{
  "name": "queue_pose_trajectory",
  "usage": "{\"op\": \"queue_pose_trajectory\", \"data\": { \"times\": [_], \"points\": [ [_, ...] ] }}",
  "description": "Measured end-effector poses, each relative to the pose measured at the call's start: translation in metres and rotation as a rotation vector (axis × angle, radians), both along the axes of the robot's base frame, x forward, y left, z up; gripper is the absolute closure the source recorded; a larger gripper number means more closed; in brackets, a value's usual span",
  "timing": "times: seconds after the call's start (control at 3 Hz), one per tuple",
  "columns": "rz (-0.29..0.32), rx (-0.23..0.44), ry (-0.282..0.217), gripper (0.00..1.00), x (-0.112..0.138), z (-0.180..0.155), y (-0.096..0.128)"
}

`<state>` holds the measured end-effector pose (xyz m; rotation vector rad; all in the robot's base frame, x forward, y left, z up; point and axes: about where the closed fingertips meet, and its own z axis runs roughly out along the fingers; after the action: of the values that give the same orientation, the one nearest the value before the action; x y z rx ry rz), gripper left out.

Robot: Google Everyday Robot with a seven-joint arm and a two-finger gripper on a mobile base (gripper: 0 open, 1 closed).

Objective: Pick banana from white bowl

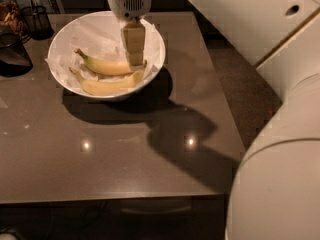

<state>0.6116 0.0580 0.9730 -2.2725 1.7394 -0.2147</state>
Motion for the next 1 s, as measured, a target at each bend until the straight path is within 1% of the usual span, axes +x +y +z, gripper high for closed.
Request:
{"op": "queue_pose_trajectory", "data": {
  "times": [0.33, 0.67, 1.0],
  "points": [
    [0.011, 0.002, 0.045, 0.27, 0.011, -0.017, 0.01],
    [0.003, 0.002, 0.084, 0.2, 0.014, -0.034, 0.011],
    [-0.004, 0.002, 0.122, 0.2, 0.014, -0.05, 0.012]
  ]
}}
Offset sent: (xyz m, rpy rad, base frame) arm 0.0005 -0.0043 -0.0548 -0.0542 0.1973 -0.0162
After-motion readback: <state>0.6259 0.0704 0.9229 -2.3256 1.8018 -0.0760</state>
